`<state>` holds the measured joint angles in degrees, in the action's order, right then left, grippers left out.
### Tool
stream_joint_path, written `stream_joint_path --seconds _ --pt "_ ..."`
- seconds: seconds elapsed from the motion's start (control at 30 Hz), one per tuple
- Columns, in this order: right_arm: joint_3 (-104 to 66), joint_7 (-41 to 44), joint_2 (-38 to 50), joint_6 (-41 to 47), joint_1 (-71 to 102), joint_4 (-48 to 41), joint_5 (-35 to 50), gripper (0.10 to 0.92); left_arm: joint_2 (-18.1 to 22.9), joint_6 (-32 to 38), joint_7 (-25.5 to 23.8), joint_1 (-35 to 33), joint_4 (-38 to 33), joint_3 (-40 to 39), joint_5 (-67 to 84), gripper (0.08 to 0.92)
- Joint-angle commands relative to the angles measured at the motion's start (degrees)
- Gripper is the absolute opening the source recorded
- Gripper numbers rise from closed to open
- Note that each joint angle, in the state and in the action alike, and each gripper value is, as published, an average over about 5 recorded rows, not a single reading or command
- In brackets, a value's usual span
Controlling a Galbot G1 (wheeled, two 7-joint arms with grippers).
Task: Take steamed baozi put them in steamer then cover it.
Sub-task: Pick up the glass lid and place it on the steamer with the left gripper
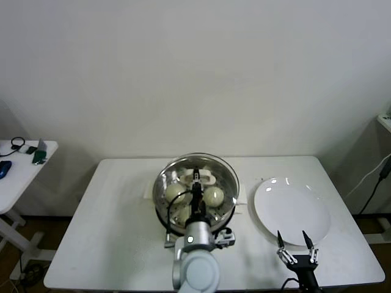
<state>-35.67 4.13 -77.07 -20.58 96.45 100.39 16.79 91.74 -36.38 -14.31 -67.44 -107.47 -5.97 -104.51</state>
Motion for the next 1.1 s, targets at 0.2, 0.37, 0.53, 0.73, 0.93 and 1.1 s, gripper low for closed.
stream_joint_path --seconds 0.2,0.37,0.53,0.73,0.93,1.1 --pt "-0.21 0.46 0.07 -0.29 0.39 0.40 0.07 0.823 3.25 -0.57 -0.41 0.36 2.54 0.88 1.31 0.134" --pt "-0.15 0.90 -0.04 -0.40 0.59 0.42 -0.06 0.823 2.70 -0.72 -0.38 0.61 2.13 1.27 2.43 0.134" --pt "-0.18 1.14 -0.16 -0.35 0.50 0.52 -0.14 0.823 2.29 -0.82 -0.36 0.22 1.92 1.21 3.38 0.134" --pt "-0.29 1.22 -0.23 -0.25 0.32 0.62 -0.24 0.823 2.35 -1.25 0.90 -0.17 2.44 1.06 5.04 0.134" --pt "-0.31 1.21 -0.38 -0.19 0.23 0.63 -0.33 0.823 1.63 -1.34 1.51 0.35 3.24 1.76 5.54 0.134" --pt "-0.37 1.20 -0.40 -0.17 0.17 0.56 -0.30 0.823 0.81 -1.11 1.42 0.32 3.25 2.17 5.50 0.134"
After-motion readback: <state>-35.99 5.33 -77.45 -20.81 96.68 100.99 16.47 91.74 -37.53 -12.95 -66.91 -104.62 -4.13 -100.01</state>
